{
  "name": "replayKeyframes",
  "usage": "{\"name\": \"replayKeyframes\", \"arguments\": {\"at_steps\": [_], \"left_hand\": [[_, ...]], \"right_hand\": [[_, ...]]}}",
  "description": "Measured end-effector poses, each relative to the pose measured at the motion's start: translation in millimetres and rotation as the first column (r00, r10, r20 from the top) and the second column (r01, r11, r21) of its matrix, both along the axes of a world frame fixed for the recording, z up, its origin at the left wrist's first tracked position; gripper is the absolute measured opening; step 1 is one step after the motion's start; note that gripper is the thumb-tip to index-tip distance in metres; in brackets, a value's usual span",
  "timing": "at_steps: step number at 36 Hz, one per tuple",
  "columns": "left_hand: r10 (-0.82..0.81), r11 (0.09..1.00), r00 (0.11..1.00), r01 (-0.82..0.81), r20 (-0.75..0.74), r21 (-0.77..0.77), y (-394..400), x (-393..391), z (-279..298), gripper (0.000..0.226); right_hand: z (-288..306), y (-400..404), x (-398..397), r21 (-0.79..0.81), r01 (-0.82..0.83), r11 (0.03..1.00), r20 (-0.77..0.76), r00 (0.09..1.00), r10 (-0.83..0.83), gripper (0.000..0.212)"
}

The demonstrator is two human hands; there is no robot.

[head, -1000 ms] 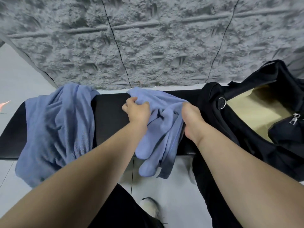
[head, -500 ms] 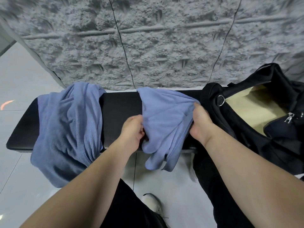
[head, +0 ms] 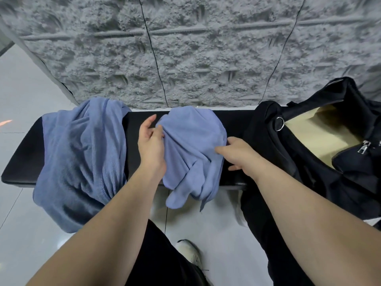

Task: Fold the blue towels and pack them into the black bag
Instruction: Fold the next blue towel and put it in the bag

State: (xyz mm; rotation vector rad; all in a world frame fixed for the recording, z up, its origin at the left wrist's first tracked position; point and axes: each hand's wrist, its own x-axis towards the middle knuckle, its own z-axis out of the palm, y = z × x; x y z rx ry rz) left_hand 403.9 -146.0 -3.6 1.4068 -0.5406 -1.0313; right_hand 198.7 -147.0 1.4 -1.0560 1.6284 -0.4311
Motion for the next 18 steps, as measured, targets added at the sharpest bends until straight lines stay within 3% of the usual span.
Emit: {"name": "replayKeyframes", "arguments": {"at_steps": [3, 7, 11, 18], "left_hand": [[-0.002, 1.000, 0.999, 0.002, 0.045, -0.001, -2, 6, -6, 0.022], [0.065, 0.998, 0.997, -0.065, 0.033, 0.012, -4, 12, -13, 0.017], [0.060, 0.996, 0.997, -0.063, 0.044, 0.069, -5, 20, -18, 0.020], [-0.058, 0.958, 0.994, 0.031, 0.090, 0.284, 7, 29, -14, 0.033]], "right_hand": [[-2, -4, 0, -0.098, -0.061, 0.993, -0.159, 0.986, 0.045, 0.019], [0, -12, 0, -0.237, 0.076, 0.968, -0.068, 0.993, -0.095, 0.024], [3, -12, 1, -0.200, 0.140, 0.970, 0.055, 0.990, -0.132, 0.018], [5, -1, -1, -0.064, 0.052, 0.997, -0.013, 0.998, -0.053, 0.009]]}}
